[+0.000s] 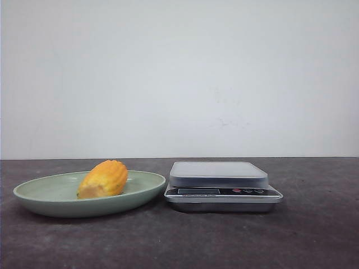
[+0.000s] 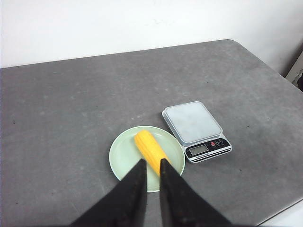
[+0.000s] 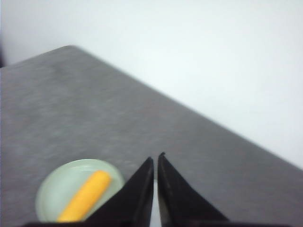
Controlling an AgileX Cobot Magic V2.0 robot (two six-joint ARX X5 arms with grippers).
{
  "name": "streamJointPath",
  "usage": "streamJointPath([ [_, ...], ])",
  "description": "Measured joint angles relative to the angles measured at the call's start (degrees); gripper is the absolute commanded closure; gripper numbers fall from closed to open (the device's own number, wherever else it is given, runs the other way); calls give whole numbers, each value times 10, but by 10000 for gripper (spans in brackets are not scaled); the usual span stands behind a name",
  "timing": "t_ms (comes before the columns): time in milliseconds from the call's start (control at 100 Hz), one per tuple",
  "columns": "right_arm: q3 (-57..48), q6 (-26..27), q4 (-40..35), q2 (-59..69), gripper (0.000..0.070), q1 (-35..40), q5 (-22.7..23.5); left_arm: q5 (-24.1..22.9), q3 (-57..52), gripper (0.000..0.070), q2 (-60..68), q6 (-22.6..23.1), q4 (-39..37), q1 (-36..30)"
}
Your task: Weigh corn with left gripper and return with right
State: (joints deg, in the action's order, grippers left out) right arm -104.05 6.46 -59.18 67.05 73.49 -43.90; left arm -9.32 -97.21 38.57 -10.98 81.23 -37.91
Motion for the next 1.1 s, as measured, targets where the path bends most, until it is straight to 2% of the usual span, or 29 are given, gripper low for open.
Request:
streamJointPath([
  [130,109,-2,40,-71,692,59,-84,-23,0,700,0,-3,0,0],
  [240,205,-3,86,-126,692,83,-89,-30,0,700,0,-4,0,0],
  [330,250,-3,94,-159,693,88,-89,-30,0,700,0,-4,0,0],
  [1100,256,-2,93,-186,693,88,-99,-30,0,700,0,-6,0,0],
])
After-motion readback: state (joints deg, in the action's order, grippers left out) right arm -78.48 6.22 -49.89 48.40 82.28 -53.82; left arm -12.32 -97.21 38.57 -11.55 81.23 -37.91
